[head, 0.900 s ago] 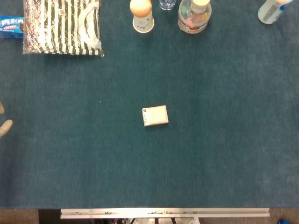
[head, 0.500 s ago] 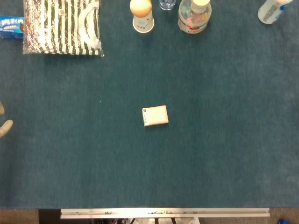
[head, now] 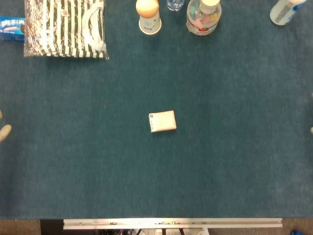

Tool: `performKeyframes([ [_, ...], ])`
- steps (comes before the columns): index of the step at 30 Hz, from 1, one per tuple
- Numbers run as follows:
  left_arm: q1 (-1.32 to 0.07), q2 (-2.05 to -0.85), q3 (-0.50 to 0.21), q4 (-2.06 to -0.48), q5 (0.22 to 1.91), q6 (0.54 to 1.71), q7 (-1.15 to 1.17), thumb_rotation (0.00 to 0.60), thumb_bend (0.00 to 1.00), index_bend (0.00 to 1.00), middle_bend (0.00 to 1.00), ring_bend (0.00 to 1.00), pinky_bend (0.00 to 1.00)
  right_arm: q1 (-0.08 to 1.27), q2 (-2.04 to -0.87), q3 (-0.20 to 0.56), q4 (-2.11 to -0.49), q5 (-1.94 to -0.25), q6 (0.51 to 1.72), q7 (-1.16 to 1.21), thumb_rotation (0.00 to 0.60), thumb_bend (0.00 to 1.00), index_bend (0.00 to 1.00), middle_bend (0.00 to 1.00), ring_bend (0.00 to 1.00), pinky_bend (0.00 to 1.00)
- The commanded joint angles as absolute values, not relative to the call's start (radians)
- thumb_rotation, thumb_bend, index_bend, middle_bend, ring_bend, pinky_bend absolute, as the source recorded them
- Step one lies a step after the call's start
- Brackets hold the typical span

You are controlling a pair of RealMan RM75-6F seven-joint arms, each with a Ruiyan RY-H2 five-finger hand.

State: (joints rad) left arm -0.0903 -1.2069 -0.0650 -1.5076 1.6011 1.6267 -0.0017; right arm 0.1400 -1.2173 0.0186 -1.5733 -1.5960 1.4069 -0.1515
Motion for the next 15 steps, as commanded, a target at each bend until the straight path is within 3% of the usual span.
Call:
performKeyframes([
  [1,-0.090,-1.204,-0.065,-1.511,1.605,1.632,-0.009,0.600,0.00,0.61,0.57,0.39,0.49,0.188,-1.222,0.003,-1.639,-1.641,1.342,-0.260,0.600,0.00,0.28,0.37,0.23,0.29],
  [12,-0.087,-1.198,-0.071,-1.515,1.595,1.636,-0.013,0.600,0.00,0.61,0.57,0.39,0.49,0.331,-1.297,0.038,-1.787,-1.590,1.116,-0.587,0.600,0.00,0.26,0.46,0.33,0.39],
  [15,-0.084,-1.196,-0.073,-1.519,1.600,1.647,-0.016,0.600,0.01,0.61,0.57,0.39,0.49,0.369,-1.320,0.049,-1.807,-1.558,1.057,-0.653,0.600,0.05,0.26,0.50,0.37,0.56],
])
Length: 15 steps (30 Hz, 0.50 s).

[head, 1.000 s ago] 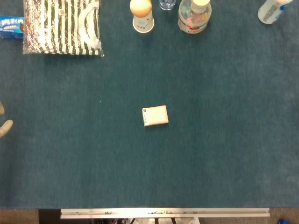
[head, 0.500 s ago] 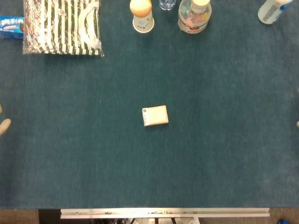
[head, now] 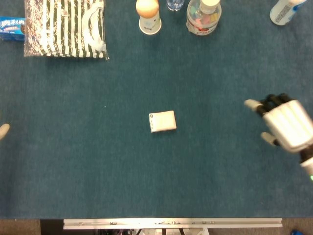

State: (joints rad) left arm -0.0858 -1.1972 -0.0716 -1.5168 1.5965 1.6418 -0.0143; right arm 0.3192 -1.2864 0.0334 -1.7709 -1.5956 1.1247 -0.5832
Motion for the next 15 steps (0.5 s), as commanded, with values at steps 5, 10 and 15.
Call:
performKeyframes([
  [5,-0.076,-1.188,-0.078,-1.529,1.604,1.670,-0.023,0.600,0.00,0.61,0.58,0.39,0.49,0.436,-1.362,0.075,-1.829,-1.464,0.965,-0.771,0.600,0.51,0.26,0.57,0.46,0.71],
  [10,-0.074,-1.185,-0.079,-1.531,1.605,1.675,-0.030,0.600,0.00,0.61,0.58,0.39,0.49,0.476,-1.411,0.080,-1.837,-1.388,0.937,-0.873,0.600,0.79,0.26,0.71,0.61,0.81],
  [15,-0.073,-1.183,-0.078,-1.534,1.607,1.677,-0.032,0.600,0.01,0.61,0.58,0.39,0.49,0.511,-1.453,0.086,-1.825,-1.319,0.926,-0.928,0.600,1.00,0.26,0.86,0.75,0.88],
])
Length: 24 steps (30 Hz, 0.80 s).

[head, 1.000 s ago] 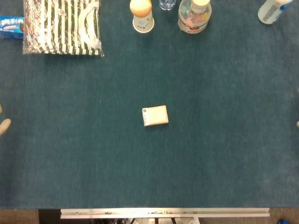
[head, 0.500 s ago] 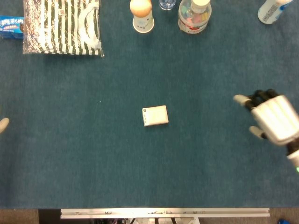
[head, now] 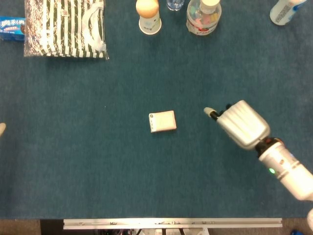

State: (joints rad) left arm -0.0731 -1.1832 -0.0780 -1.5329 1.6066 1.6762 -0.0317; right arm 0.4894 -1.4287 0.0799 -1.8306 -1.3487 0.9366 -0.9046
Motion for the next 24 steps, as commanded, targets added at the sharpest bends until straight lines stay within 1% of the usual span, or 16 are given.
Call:
performKeyframes([
  [1,-0.072,-1.182,-0.079,-1.535,1.607,1.679,-0.033,0.600,0.00,0.61,0.58,0.39,0.49,0.521,-1.464,0.088,-1.818,-1.307,0.923,-0.929,0.600,1.00,0.27,0.92,0.79,0.91],
  [4,-0.071,-1.181,-0.079,-1.537,1.608,1.681,-0.035,0.600,0.00,0.61,0.58,0.39,0.49,0.543,-1.492,0.093,-1.791,-1.287,0.917,-0.917,0.600,1.00,0.28,1.00,0.87,0.96],
  [7,-0.071,-1.181,-0.077,-1.535,1.608,1.677,-0.037,0.600,0.01,0.61,0.58,0.39,0.49,0.564,-1.513,0.094,-1.765,-1.269,0.912,-0.911,0.600,1.00,0.29,1.00,0.91,0.99],
  [16,-0.066,-1.174,-0.087,-1.539,1.599,1.688,-0.041,0.600,0.00,0.61,0.58,0.39,0.49,0.631,-1.569,0.091,-1.706,-1.174,0.857,-0.872,0.600,1.00,0.31,1.00,0.93,1.00],
  [24,-0.048,-1.154,-0.122,-1.553,1.556,1.725,-0.026,0.600,0.00,0.61,0.58,0.39,0.49,0.670,-1.620,0.076,-1.647,-1.169,0.839,-0.807,0.600,1.00,0.32,1.00,0.93,1.00],
])
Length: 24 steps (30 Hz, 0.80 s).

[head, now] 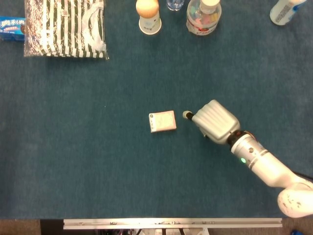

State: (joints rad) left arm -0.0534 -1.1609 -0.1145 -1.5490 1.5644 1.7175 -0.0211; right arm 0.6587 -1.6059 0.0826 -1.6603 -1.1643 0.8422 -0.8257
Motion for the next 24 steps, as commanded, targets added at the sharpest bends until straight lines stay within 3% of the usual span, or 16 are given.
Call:
performKeyframes([
  [1,-0.046,-1.151,-0.125,-1.555,1.553,1.728,-0.028,0.600,0.00,0.61,0.58,0.39,0.49,0.674,-1.623,0.074,-1.644,-1.173,0.839,-0.800,0.600,1.00,0.32,1.00,0.93,1.00],
  [24,-0.027,-1.131,-0.133,-1.571,1.545,1.744,-0.034,0.600,0.00,0.61,0.58,0.39,0.49,0.733,-1.701,0.027,-1.548,-1.182,0.829,-0.715,0.600,1.00,0.33,1.00,0.93,1.00],
])
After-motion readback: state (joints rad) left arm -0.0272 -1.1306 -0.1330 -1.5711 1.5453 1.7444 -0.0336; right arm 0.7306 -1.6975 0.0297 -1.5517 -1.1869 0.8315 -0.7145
